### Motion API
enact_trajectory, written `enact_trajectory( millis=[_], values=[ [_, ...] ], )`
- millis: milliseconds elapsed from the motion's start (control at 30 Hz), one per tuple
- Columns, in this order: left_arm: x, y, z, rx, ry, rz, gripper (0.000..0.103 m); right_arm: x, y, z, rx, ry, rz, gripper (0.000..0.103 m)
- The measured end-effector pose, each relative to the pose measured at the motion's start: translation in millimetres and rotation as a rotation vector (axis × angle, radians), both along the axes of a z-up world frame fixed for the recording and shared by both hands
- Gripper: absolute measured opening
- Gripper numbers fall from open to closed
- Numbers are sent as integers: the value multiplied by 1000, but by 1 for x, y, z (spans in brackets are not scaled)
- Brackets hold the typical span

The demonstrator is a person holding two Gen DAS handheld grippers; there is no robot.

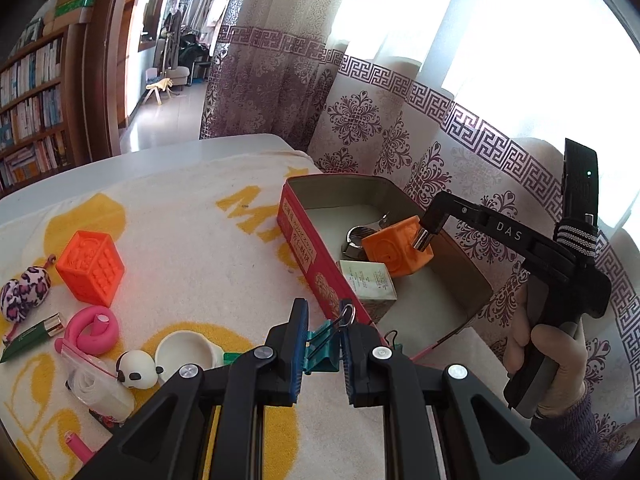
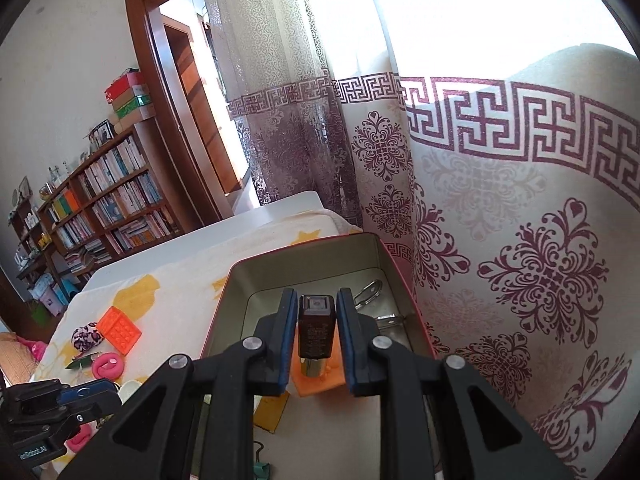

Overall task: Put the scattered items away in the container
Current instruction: 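Open the right gripper over the tin while the left lowers the clip in and releases, then move both open grippers back over the items on the towel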

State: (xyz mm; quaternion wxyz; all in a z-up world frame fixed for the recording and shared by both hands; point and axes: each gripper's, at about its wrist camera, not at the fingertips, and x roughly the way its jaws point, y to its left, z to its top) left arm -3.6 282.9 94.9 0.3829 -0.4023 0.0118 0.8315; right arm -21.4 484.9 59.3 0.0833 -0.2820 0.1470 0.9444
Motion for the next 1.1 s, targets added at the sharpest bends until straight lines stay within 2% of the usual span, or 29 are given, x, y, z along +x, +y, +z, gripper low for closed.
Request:
enact_trajectory(
  millis=[133,367,433,533,567,600,633,667,700,867,1100],
  values=[
    [7,27,5,10,7,-52,17,16,-2,-1,-5,4,3,22],
    [6,74,5,29,-26,-118,17,42,7,0,21,44,-91,23],
    [5,86,2,38,-38,-130,17,49,12,0,9,56,-119,28],
    [1,99,-4,14,-64,-123,18,58,18,-1,-7,70,-147,47],
    [0,101,-7,5,-79,-120,21,61,19,-2,-7,73,-154,55],
    [-2,101,-9,1,-91,-113,40,63,19,-3,-5,76,-160,61],
    [-2,98,-10,7,-93,-98,70,66,19,-3,-3,79,-161,63],
    [-2,93,-9,22,-75,-66,80,67,19,-3,-3,81,-159,65],
    [-1,87,-6,35,-50,-35,84,68,19,-3,-5,82,-156,67],
    [-6,64,1,47,-29,16,84,68,12,-6,-23,83,-136,70],
    [-5,30,-1,2,10,101,84,63,-14,-11,-28,65,-80,75]
  ],
)
